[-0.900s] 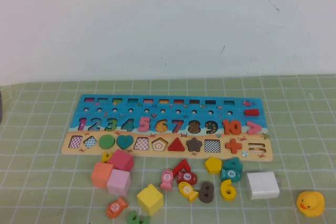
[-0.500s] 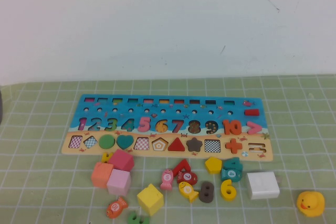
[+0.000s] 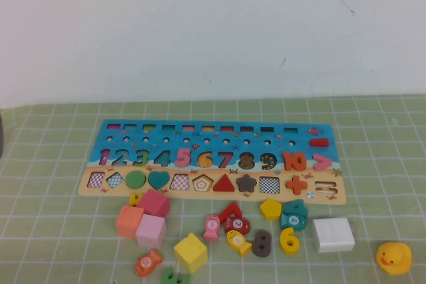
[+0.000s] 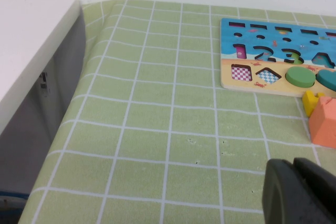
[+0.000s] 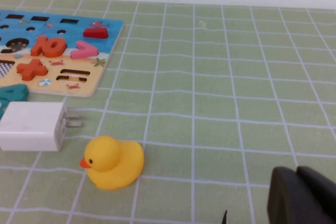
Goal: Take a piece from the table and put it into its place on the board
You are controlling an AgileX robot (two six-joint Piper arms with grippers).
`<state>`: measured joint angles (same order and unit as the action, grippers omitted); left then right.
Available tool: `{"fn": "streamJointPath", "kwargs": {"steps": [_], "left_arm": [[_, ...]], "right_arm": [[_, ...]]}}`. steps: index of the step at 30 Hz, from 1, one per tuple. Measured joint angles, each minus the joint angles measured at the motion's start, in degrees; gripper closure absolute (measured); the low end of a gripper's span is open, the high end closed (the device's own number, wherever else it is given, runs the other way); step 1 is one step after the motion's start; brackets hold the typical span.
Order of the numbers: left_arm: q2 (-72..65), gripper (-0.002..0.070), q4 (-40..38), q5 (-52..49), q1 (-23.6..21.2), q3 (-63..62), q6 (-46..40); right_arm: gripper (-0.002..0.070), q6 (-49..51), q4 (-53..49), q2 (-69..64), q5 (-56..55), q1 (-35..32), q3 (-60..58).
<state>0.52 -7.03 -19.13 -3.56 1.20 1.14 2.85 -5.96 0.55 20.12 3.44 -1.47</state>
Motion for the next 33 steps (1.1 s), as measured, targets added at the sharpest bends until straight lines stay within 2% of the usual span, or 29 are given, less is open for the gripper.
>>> {"fn": "streamJointPath", "kwargs": {"steps": [9,12,17,20,28,33], "left_arm": [[0.00,0.0676,0.00,0.00,0.00,0.00,0.00],[0.00,0.0676,0.00,0.00,0.00,0.00,0.00],[0.00,0.0676,0.00,0.00,0.00,0.00,0.00],[0.00,0.0676,0.00,0.00,0.00,0.00,0.00],[0.00,0.0676,0.00,0.00,0.00,0.00,0.00],[0.00,0.0676,0.00,0.00,0.00,0.00,0.00]], "right_arm": [[0.0678,0.00,1.77,0.00,-0.23,0.00,0.00],[0.0678,2.11,11.50,0.00,-1.14,0.00,0.00],[0.0678,10.13,40.52,0.00,-2.49,0.00,0.00],[0.0678,10.26,47.74,0.00,-3.14,0.00,0.00],[0.0678,3.42,50.30,0.00,-5.88,0.00,0.00],[0.0678,-2.85,49.29,0.00,-0.86,0.00,1.98]]}}
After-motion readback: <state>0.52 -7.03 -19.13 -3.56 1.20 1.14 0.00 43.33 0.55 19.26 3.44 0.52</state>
